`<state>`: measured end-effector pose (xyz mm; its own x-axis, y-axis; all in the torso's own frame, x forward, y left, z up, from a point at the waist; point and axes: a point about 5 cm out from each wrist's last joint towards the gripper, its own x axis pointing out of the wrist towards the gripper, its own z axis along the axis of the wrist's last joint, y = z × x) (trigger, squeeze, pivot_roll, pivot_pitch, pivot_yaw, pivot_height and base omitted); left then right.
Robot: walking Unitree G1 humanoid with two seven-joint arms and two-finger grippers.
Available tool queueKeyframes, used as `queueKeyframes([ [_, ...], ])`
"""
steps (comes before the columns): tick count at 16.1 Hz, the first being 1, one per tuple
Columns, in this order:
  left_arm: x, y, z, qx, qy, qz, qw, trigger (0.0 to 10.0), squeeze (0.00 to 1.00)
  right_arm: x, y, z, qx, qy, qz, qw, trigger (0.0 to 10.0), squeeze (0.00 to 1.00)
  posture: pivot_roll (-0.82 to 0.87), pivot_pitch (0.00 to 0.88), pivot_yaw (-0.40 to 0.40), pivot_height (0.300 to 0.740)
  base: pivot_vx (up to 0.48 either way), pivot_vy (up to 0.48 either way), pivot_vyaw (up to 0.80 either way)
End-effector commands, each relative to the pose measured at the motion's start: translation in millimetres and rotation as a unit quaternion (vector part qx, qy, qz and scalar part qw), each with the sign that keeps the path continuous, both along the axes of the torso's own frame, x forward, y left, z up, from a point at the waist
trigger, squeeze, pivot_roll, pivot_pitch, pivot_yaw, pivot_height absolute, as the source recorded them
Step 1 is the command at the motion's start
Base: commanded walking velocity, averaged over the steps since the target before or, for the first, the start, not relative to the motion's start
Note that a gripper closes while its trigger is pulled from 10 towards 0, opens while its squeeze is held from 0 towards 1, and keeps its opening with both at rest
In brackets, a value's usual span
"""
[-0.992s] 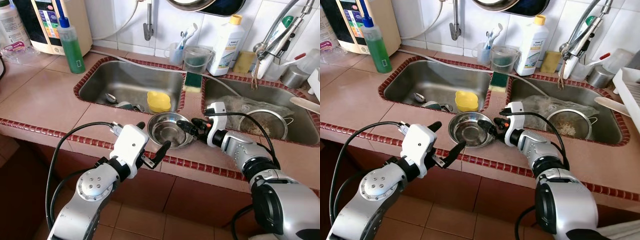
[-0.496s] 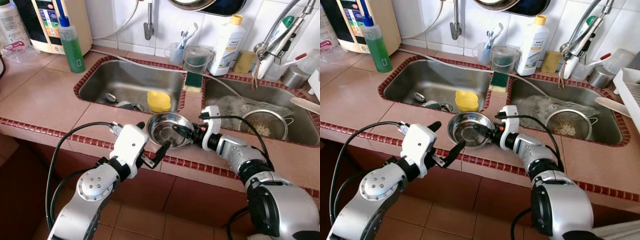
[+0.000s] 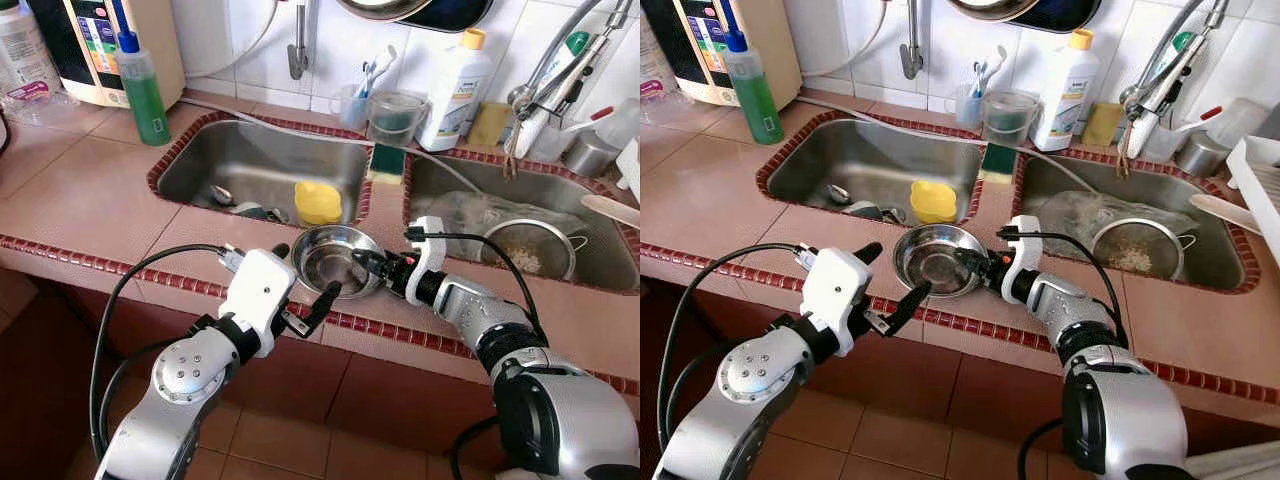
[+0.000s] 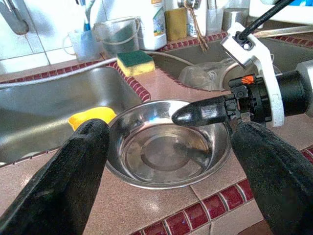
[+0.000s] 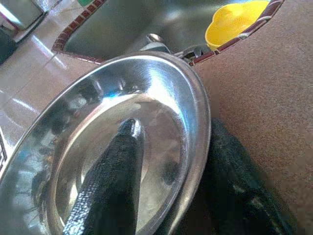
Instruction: Kitchen organization
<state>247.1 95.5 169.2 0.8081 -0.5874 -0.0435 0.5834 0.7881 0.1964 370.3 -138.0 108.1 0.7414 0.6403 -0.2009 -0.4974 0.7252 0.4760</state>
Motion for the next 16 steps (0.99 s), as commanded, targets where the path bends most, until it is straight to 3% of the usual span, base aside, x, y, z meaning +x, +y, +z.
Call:
queueKeyframes([
  [1, -2.4, -0.1, 3.5, 0.000, -0.006, 0.001, 1.000, 10.0, 0.00, -2.3, -3.0, -5.3, 0.010, 0.014, -0.013, 1.000, 0.0, 0.00, 0.07, 0.084, -0.077, 0.740, 0.000, 0.000, 0.00],
  [16, -12.3, -8.3, 4.5, 0.003, 0.004, -0.046, 0.999, 10.0, 0.00, 2.8, -7.6, 2.8, 0.012, 0.002, -0.033, 0.999, 0.0, 0.00, 0.07, 0.078, -0.077, 0.740, 0.000, 0.000, 0.00],
])
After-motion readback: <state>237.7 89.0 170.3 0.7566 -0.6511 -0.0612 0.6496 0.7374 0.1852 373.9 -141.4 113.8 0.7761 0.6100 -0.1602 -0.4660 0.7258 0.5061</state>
